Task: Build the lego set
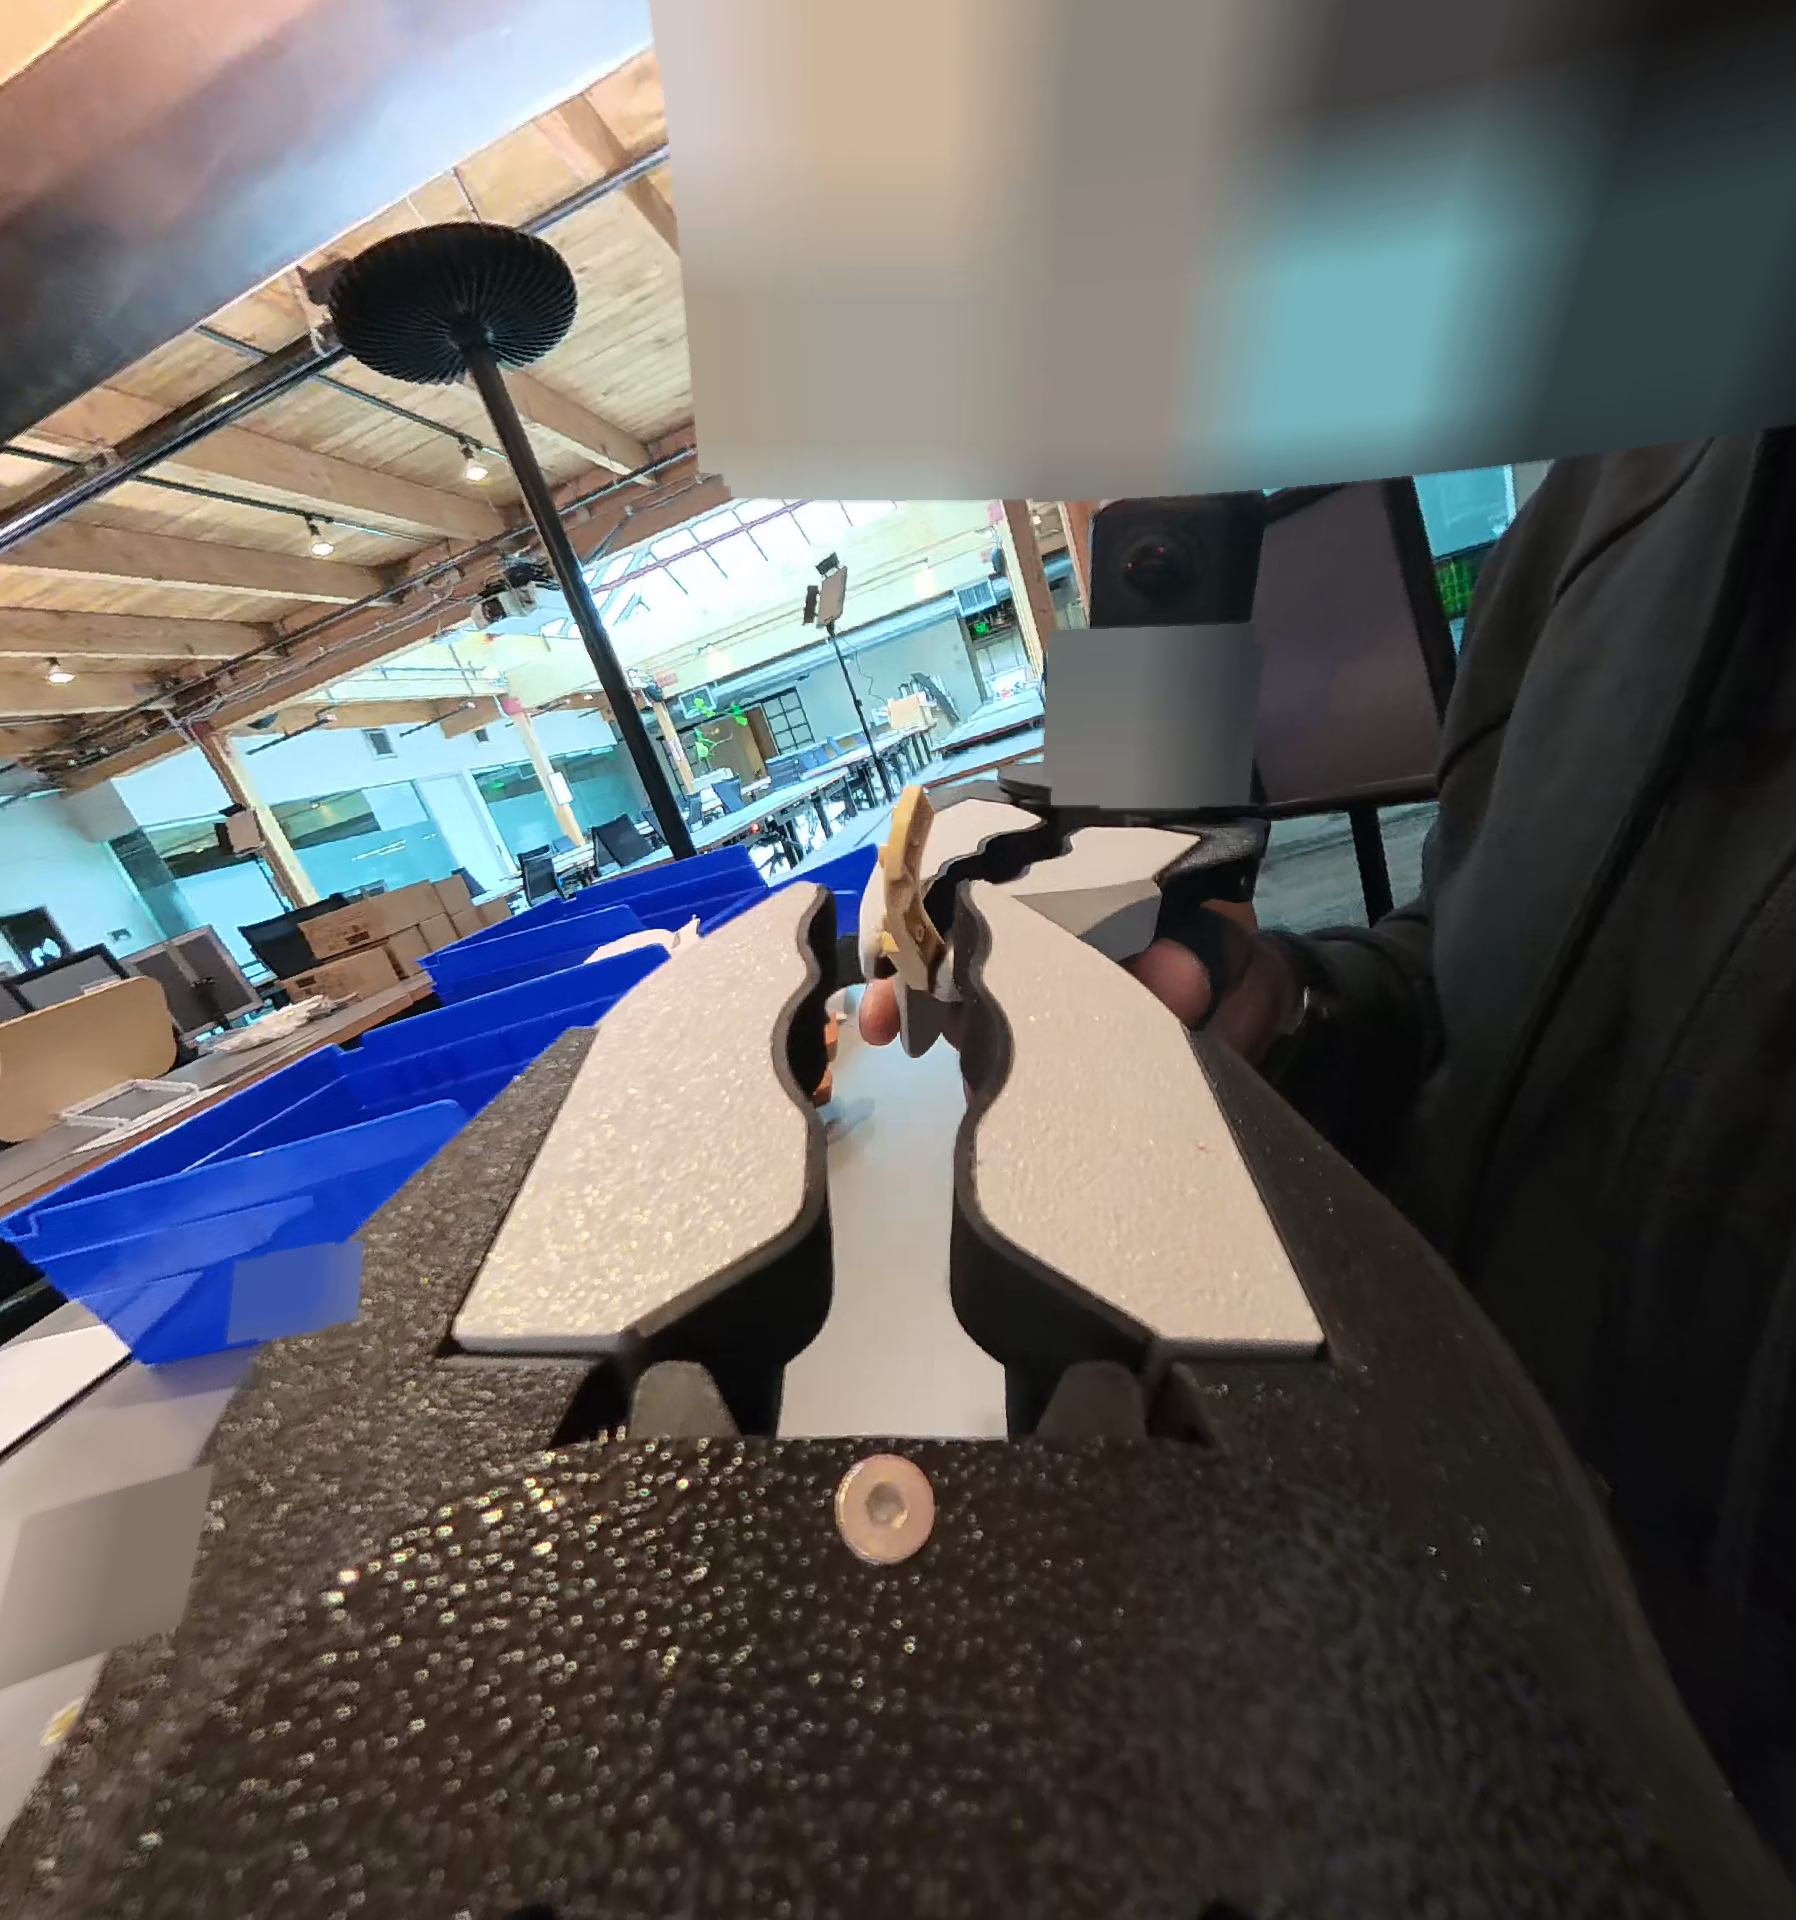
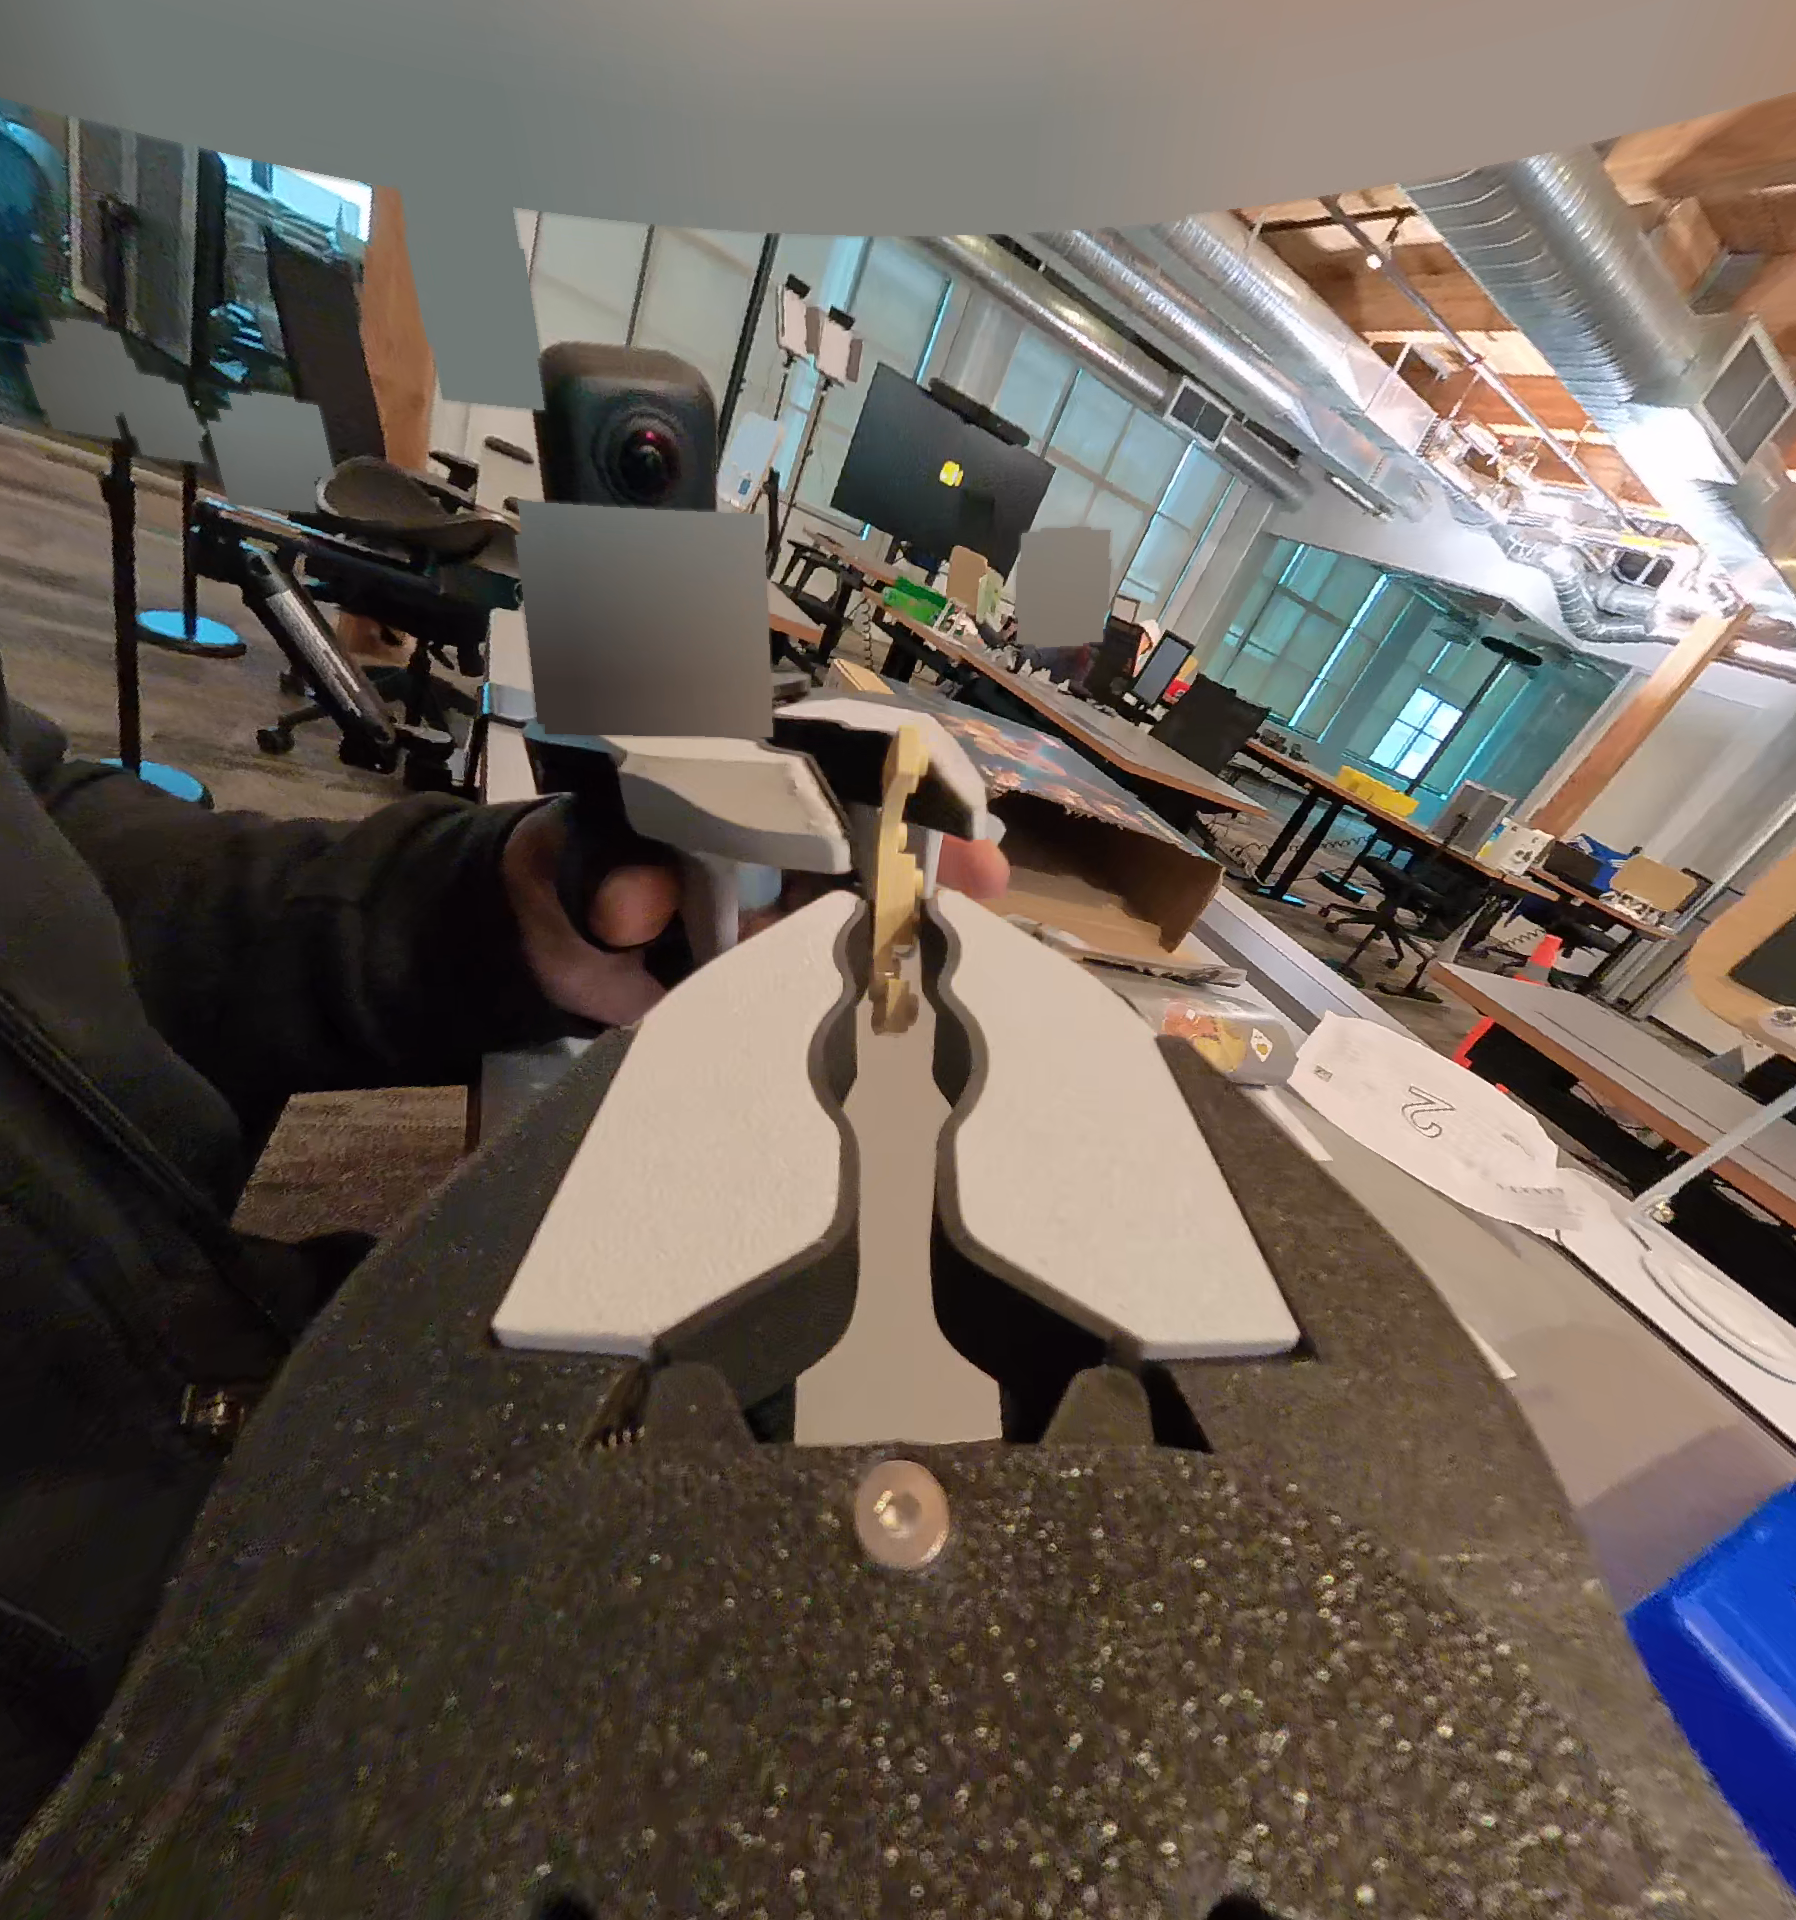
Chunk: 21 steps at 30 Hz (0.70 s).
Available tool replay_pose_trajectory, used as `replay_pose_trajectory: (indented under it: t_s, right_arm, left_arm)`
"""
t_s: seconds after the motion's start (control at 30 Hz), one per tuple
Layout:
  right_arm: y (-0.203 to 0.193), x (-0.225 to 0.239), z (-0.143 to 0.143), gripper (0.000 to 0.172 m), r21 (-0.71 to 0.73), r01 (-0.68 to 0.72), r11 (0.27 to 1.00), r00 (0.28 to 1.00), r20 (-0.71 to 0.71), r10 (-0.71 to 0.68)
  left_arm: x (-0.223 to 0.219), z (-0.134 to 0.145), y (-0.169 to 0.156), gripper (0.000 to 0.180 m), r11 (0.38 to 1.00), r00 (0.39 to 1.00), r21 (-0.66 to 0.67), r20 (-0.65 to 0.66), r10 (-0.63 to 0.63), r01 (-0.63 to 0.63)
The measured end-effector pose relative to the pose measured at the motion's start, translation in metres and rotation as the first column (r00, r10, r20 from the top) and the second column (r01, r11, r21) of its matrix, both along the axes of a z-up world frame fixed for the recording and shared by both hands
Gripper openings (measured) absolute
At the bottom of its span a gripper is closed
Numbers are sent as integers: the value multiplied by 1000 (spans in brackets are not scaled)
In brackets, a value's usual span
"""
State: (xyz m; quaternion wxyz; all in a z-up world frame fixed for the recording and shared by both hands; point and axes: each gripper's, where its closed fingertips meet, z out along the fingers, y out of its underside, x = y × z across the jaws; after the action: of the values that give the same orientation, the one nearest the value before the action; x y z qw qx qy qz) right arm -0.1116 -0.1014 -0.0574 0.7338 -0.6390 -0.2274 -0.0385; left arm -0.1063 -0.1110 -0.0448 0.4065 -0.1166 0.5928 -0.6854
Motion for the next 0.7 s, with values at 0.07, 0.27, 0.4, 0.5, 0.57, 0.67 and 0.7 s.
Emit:
replay_pose_trajectory:
  t_s: [0.07,0.27,0.4,0.5,0.57,0.67,0.7]
  right_arm:
    - [0,-1,-3,8,-16,-8,1000,1000,22,9]
    - [0,-6,-7,8,-31,-18,999,995,101,21]
    - [0,-6,-8,10,-43,-32,999,996,85,35]
    - [-1,-2,-7,21,-74,-61,995,997,42,64]
    - [-3,6,-7,24,-102,-73,992,997,12,75]
    - [-7,22,-9,28,-166,-75,983,997,-4,75]
    - [-8,28,-11,29,-193,-70,979,997,0,71]
  left_arm:
    - [-1,-4,0,21,999,1000,53,2,11,-11]
    - [-6,-12,-2,9,986,999,165,43,19,-26]
    - [-7,-13,-3,7,983,998,182,52,22,-31]
    - [-9,-10,-1,6,980,995,193,92,33,-50]
    - [-8,-10,3,6,973,993,220,112,45,-69]
    - [0,-18,11,6,944,992,314,99,76,-103]
    - [4,-23,14,6,930,993,352,85,83,-108]
